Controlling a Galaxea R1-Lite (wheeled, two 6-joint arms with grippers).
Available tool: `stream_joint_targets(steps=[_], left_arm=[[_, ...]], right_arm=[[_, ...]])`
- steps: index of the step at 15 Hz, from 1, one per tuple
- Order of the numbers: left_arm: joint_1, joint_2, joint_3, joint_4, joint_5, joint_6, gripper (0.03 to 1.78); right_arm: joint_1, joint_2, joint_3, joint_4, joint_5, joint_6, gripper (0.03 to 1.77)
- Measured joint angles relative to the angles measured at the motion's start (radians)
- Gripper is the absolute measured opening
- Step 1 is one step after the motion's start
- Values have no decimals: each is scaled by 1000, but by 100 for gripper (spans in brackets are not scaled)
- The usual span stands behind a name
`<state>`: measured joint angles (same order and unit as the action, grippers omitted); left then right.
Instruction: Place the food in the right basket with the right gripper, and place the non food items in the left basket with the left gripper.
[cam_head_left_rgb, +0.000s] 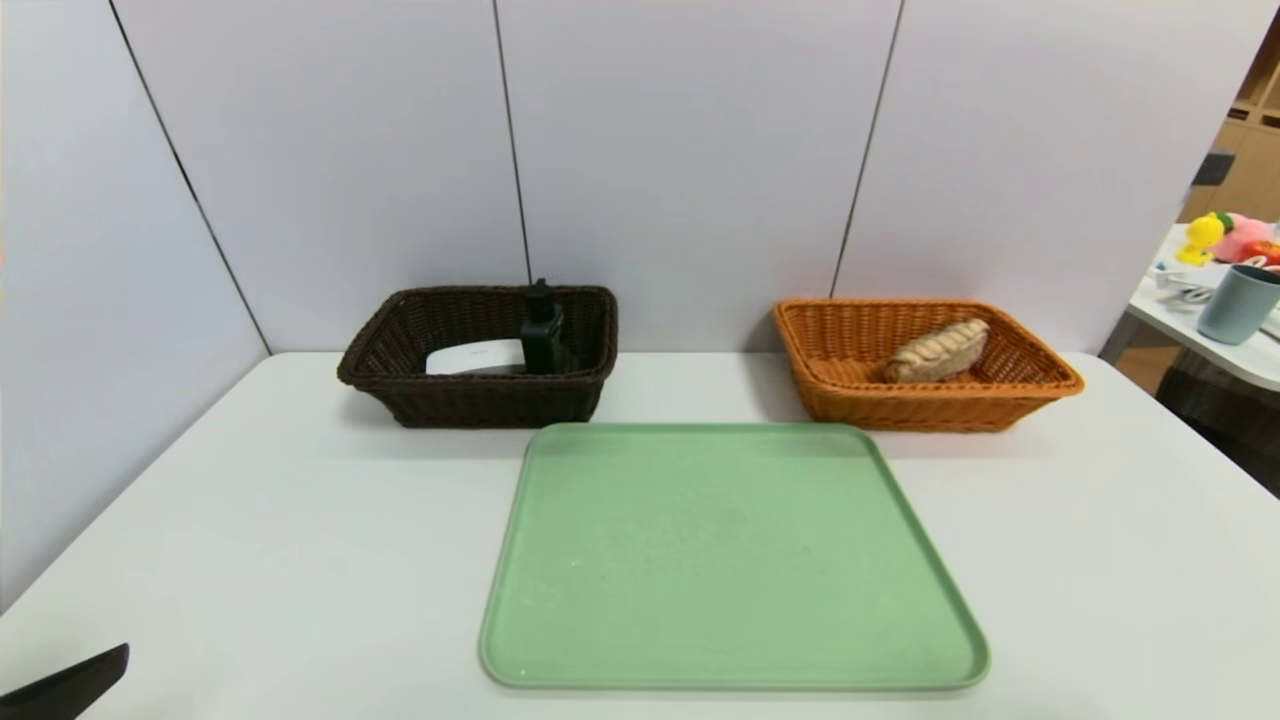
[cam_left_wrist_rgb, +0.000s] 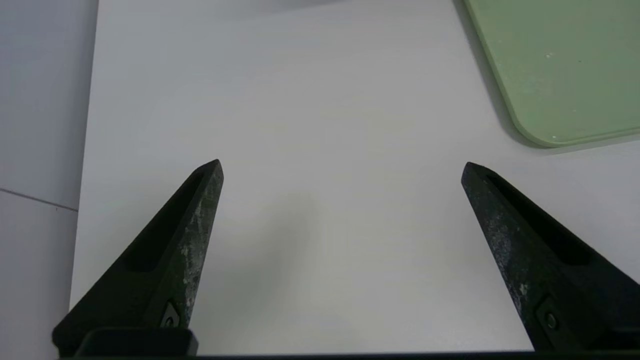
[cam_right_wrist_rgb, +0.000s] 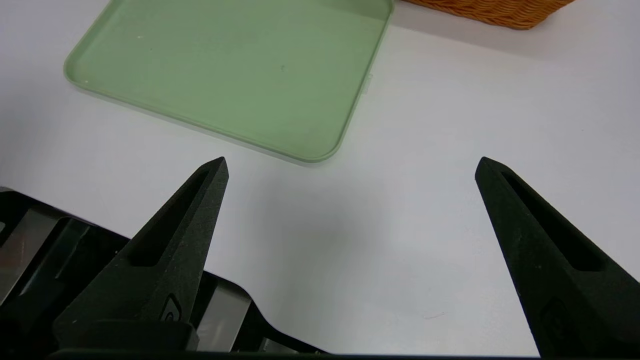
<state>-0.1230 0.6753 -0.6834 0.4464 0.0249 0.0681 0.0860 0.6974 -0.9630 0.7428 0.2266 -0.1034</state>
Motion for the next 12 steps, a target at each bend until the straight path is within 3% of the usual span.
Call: stream_joint_targets(steps=[6, 12], left_arm=[[80, -171, 96, 10, 0, -9, 169], [113, -278, 176, 8, -30, -9, 169]], right_arm=[[-83, -139, 45, 71, 8, -28, 171], [-86, -271, 114, 82, 46, -34, 171]])
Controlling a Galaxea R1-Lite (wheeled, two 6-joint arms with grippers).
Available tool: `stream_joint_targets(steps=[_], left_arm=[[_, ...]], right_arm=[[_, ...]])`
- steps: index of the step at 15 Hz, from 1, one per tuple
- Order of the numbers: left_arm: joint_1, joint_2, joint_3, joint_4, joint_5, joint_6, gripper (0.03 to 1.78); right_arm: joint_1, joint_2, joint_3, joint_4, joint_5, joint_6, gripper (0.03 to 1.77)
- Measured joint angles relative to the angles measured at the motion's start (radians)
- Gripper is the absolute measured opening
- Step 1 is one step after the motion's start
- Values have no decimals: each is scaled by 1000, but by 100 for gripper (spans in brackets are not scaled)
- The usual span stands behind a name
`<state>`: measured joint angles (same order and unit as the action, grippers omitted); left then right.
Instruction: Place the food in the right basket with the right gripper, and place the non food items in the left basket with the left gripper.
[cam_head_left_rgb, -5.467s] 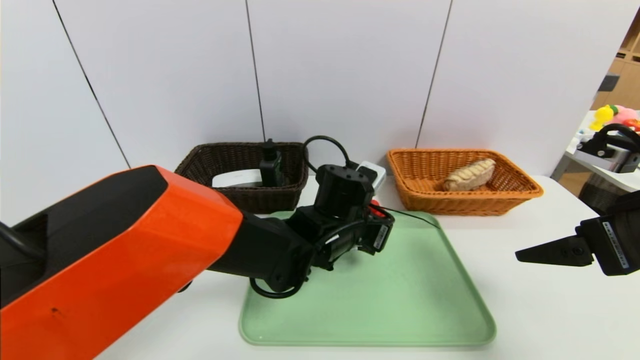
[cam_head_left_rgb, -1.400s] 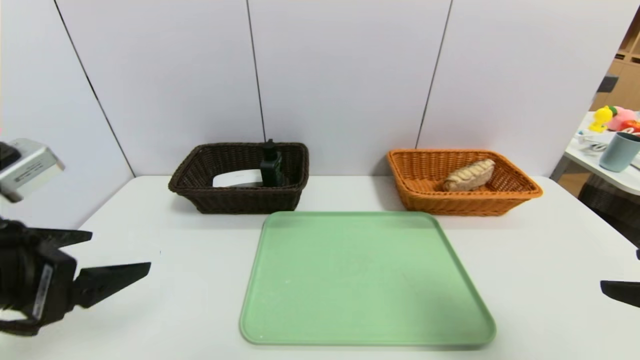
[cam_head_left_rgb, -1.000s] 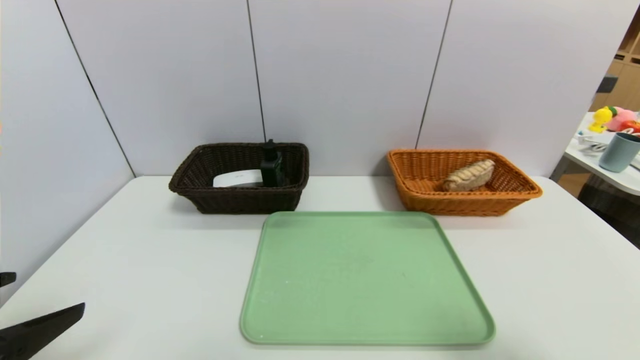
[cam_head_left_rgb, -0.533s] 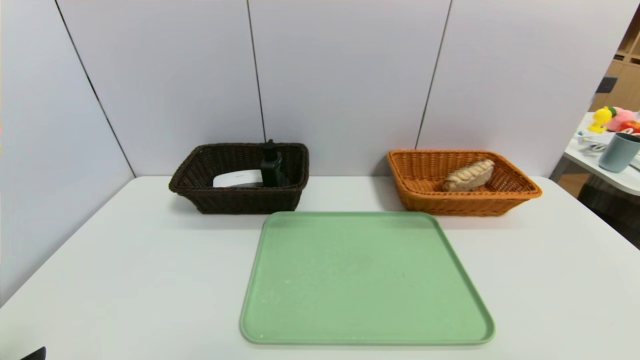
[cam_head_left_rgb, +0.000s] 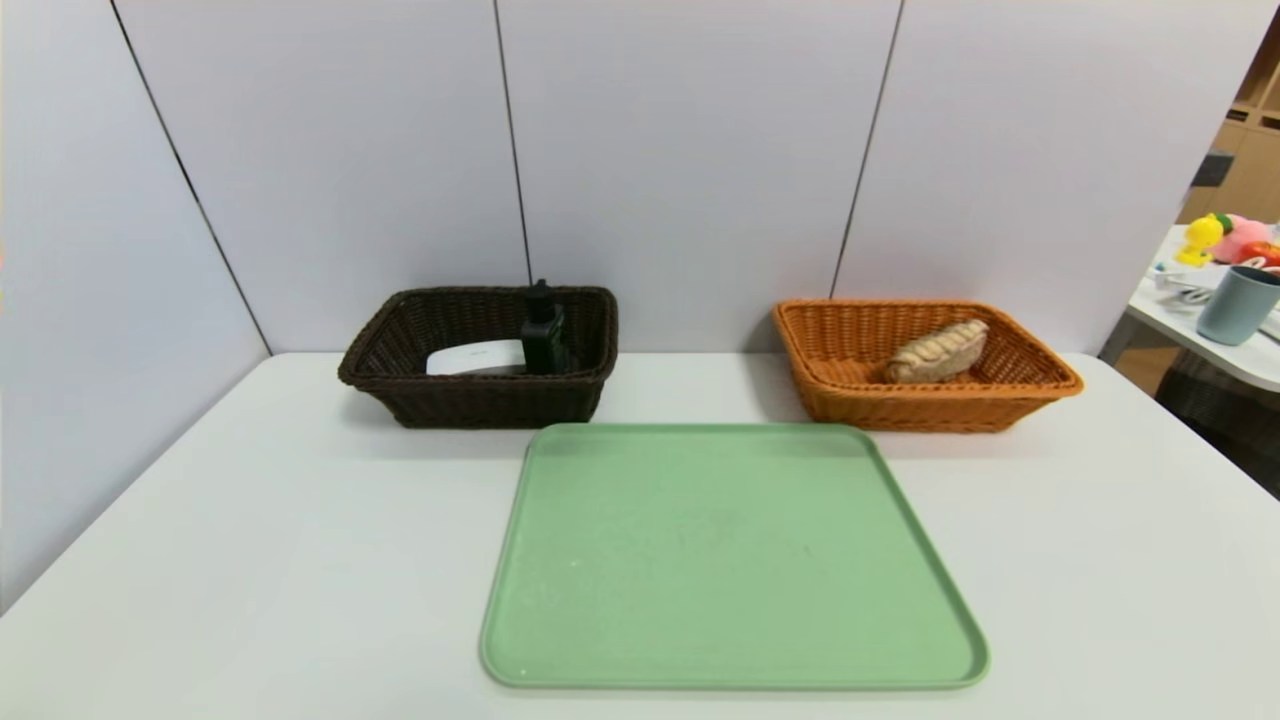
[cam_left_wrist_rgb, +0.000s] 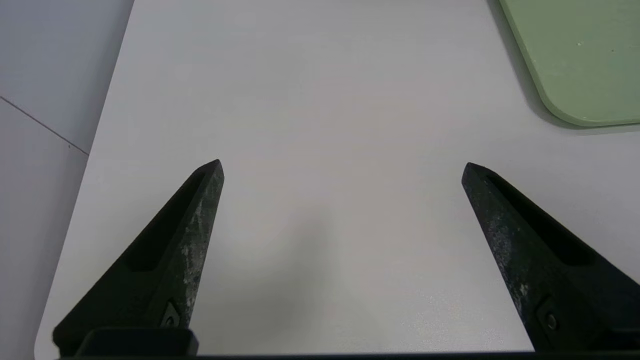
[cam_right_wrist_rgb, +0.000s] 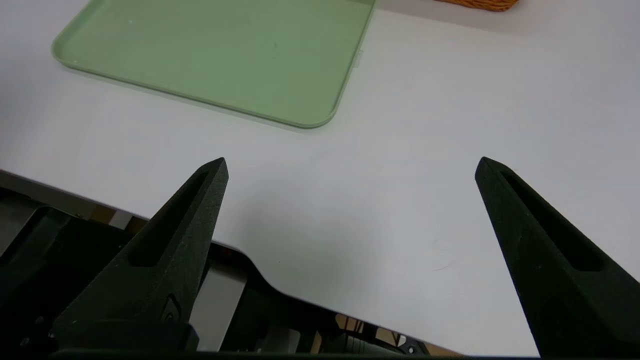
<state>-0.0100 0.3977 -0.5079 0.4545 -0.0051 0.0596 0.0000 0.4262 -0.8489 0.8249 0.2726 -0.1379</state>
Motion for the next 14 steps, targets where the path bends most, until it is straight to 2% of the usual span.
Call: stream_joint_targets(steps=[7, 10, 12, 14], left_arm=[[28, -169, 149, -5, -5, 0, 169], [23, -256, 224, -29, 7, -6, 169], [19, -305, 297, -130, 10, -4, 169], [17, -346, 377, -281, 9, 1, 169]], right_arm=[[9, -158, 92, 0, 57, -29, 171], [5, -252, 134, -11, 59, -27, 171], [1, -313, 158, -16, 50, -21, 171], [0, -366, 187, -71, 22, -17, 171]])
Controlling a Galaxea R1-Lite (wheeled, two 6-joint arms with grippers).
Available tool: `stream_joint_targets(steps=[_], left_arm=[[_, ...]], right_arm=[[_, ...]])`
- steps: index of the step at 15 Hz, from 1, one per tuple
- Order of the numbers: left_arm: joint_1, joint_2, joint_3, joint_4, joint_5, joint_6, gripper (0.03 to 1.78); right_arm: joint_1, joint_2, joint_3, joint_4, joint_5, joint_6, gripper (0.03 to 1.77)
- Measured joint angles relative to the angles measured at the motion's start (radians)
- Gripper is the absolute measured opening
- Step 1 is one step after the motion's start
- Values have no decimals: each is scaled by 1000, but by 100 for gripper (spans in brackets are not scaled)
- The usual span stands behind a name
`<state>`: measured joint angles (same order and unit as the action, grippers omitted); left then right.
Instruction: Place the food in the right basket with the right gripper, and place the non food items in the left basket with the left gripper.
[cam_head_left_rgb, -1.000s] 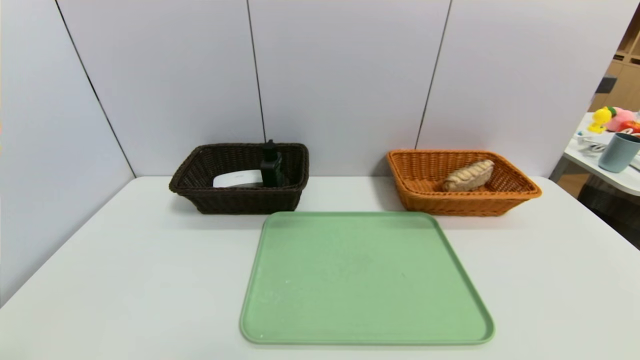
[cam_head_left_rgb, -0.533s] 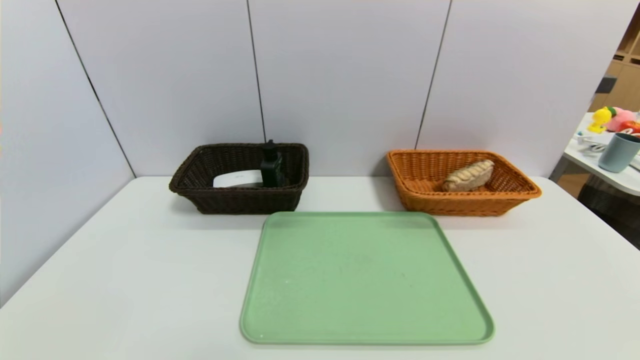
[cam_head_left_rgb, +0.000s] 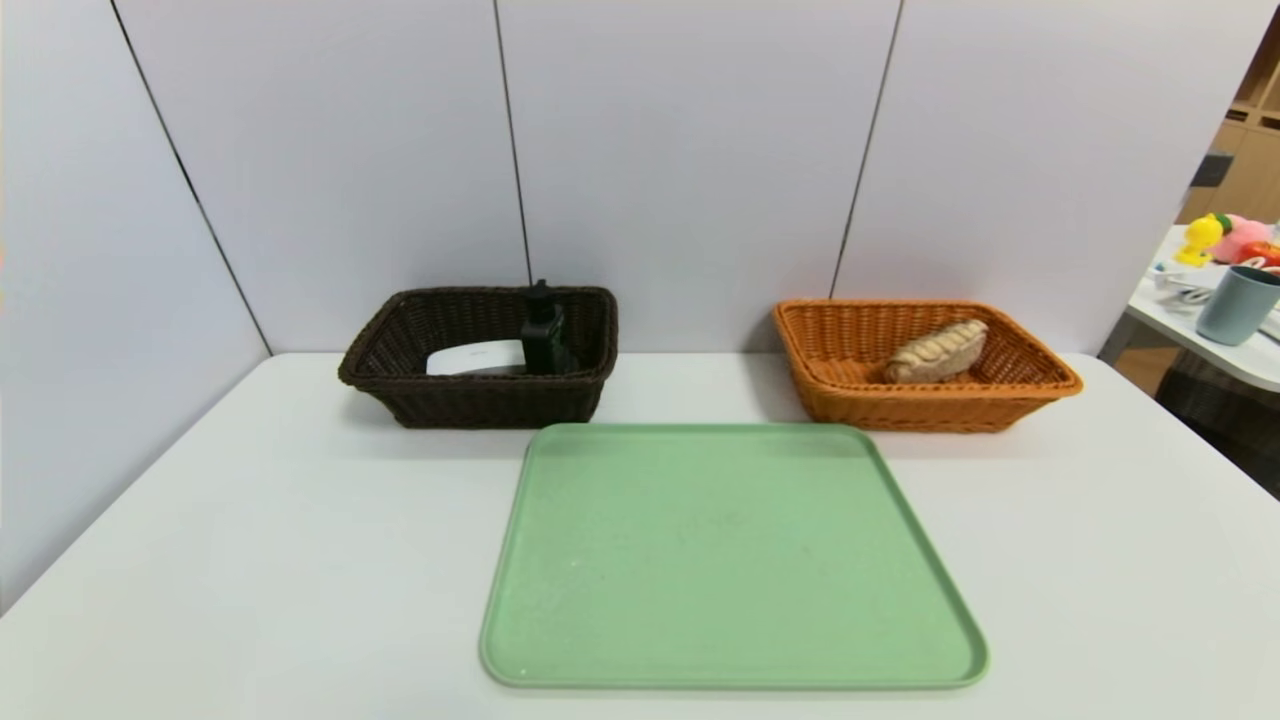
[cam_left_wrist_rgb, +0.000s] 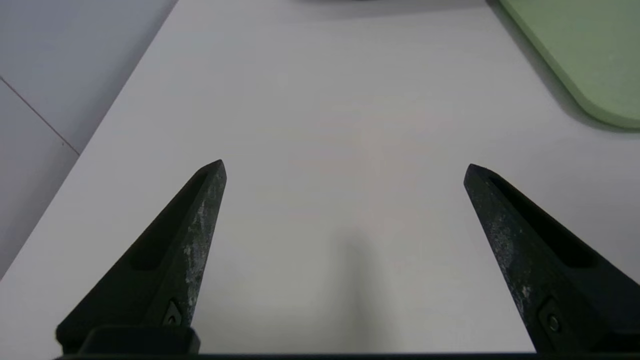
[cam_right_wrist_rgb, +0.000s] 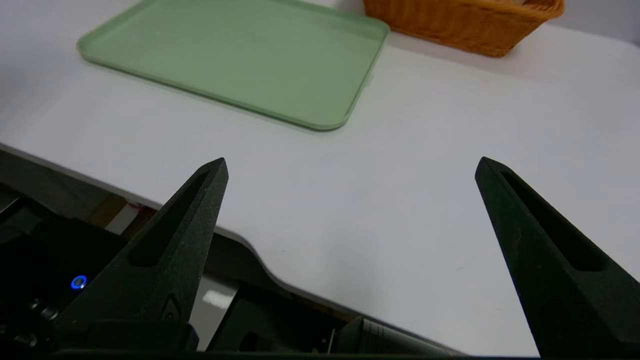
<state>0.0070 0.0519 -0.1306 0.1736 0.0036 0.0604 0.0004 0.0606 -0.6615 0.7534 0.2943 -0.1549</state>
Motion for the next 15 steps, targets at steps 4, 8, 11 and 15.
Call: stream_joint_targets(steps=[4, 8, 11, 15], left_arm=[[-3, -45, 60, -132, -2, 8, 169], [-3, -52, 117, -187, -4, 16, 169], [-3, -53, 129, -171, -11, 13, 169], [-3, -54, 131, -171, -35, 12, 169]], right_arm=[[0, -51, 104, -241, -161, -4, 171], [0, -61, 300, -449, -303, -8, 171], [0, -62, 494, -671, -371, -32, 171], [0, -62, 636, -857, -392, -54, 171]])
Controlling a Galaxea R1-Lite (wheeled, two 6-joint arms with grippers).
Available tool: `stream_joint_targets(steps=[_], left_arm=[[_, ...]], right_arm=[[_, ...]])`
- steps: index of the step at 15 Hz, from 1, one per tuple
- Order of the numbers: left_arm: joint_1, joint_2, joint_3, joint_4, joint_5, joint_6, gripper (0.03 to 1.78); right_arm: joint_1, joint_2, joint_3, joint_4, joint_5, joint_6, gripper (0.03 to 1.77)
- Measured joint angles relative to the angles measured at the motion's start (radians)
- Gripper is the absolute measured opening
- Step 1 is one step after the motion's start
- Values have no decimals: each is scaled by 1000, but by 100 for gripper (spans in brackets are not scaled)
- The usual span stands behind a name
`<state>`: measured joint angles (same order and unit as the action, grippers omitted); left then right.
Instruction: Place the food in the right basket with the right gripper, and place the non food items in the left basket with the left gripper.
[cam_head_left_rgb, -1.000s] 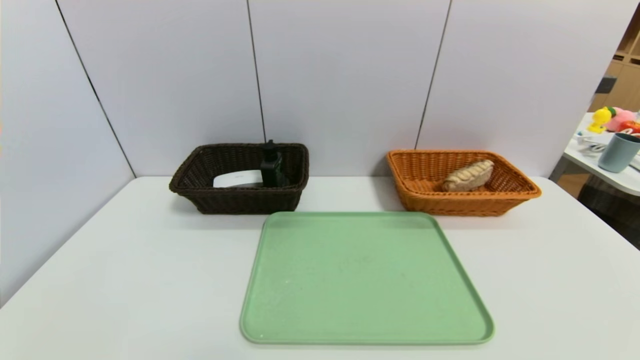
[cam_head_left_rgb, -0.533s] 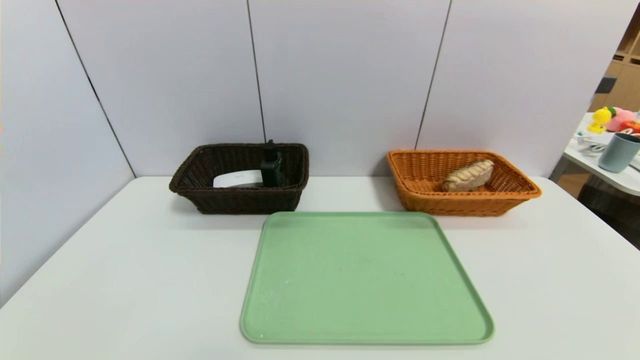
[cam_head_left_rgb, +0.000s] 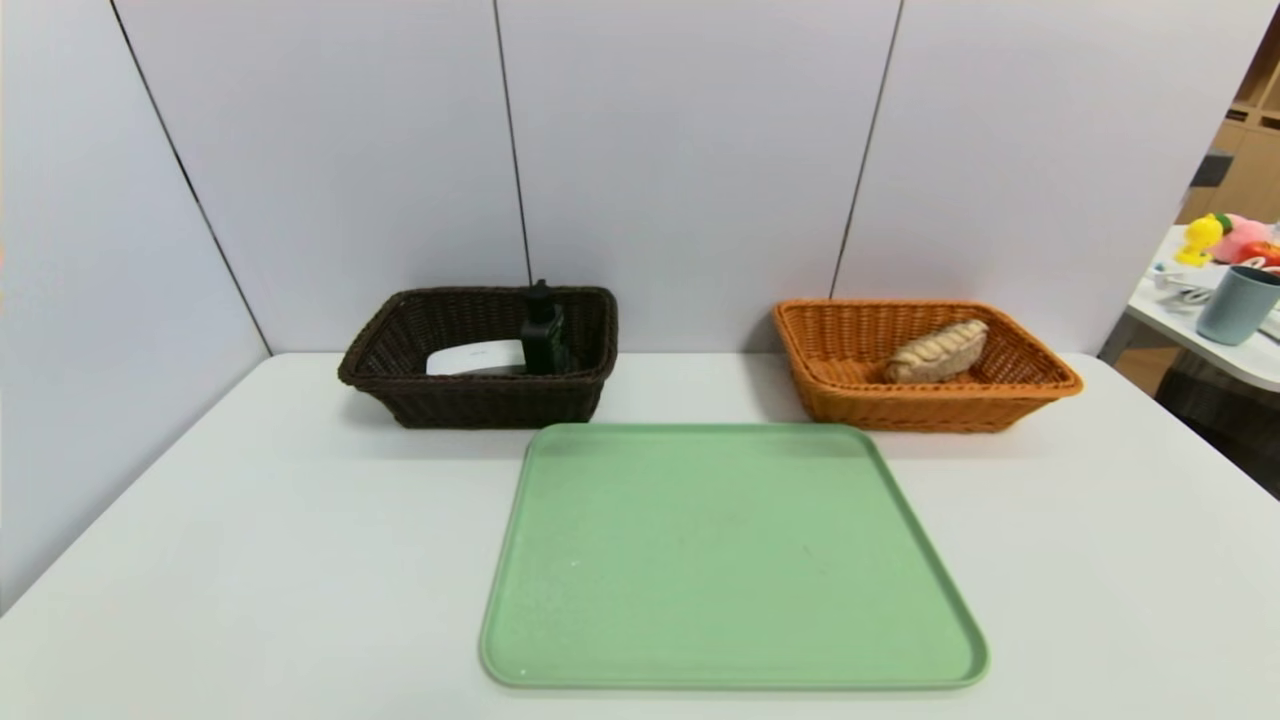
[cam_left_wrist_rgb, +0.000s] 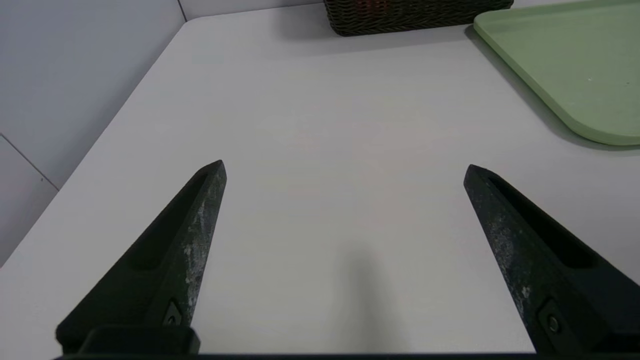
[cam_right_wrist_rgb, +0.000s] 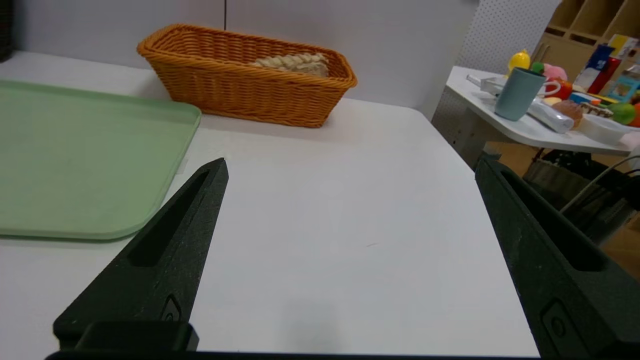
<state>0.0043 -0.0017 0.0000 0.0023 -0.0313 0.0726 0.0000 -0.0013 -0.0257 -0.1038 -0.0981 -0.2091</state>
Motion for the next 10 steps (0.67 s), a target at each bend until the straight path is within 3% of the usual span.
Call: stream_joint_targets(steps=[6, 8, 10], left_arm=[[0, 0, 0, 1, 4, -23, 169], [0, 0, 0, 1, 4, -25, 169], [0, 0, 0, 1, 4, -26, 169]], right_arm=[[0, 0, 19, 91, 137, 55, 171], [1, 0, 20, 117, 133, 131, 171], [1, 0, 19, 112, 131, 154, 171]])
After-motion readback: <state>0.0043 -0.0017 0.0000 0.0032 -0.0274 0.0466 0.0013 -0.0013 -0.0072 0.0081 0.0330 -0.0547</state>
